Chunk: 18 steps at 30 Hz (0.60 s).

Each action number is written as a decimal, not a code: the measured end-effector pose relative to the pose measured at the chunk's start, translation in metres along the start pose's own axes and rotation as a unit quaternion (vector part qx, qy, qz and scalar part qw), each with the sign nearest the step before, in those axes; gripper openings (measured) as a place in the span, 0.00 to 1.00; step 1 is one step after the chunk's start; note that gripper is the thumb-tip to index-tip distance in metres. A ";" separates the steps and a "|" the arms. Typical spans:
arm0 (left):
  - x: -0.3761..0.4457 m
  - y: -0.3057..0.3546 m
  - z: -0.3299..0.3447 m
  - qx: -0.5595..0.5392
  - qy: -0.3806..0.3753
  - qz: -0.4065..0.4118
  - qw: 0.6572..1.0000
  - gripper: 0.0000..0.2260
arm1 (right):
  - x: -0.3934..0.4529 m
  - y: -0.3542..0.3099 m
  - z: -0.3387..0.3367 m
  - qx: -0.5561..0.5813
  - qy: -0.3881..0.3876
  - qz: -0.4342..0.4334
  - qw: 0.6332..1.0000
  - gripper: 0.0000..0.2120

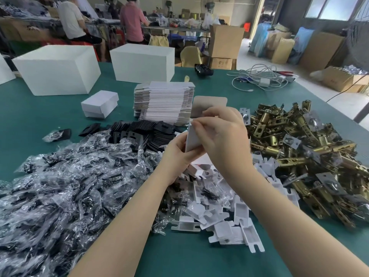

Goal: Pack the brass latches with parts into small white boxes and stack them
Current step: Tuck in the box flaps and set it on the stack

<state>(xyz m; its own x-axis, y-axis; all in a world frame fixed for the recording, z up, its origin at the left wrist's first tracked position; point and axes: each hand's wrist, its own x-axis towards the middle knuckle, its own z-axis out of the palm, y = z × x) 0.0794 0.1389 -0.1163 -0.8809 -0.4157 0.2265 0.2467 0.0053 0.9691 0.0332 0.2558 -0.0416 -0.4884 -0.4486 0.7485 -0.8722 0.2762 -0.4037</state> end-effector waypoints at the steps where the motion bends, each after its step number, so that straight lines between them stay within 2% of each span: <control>1: 0.000 0.000 0.000 -0.004 -0.001 -0.002 1.000 0.09 | 0.001 -0.001 -0.001 -0.009 -0.002 -0.007 1.000 0.05; 3: 0.000 -0.001 -0.001 -0.005 0.002 -0.007 1.000 0.10 | 0.004 -0.002 -0.004 -0.003 -0.018 -0.006 1.000 0.06; 6: 0.002 -0.003 -0.002 0.002 0.004 -0.016 1.000 0.14 | 0.015 -0.001 -0.013 0.011 -0.061 0.028 0.998 0.23; 8: 0.002 -0.004 -0.002 0.009 0.007 -0.018 1.000 0.15 | 0.022 -0.001 -0.018 0.011 -0.114 0.046 0.992 0.29; 13: 0.000 -0.003 -0.002 -0.015 -0.004 -0.023 1.000 0.16 | 0.041 0.001 -0.028 -0.033 -0.193 0.035 0.980 0.27; 18: -0.001 -0.002 -0.002 -0.031 0.003 -0.033 0.999 0.18 | 0.053 -0.004 -0.032 -0.065 -0.216 0.026 0.974 0.22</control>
<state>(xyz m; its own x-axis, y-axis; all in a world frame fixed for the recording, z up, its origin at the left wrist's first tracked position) 0.0803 0.1374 -0.1181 -0.8939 -0.4183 0.1612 0.2125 -0.0789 0.9740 0.0118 0.2584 0.0165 -0.5213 -0.7390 0.4266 -0.8493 0.4004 -0.3441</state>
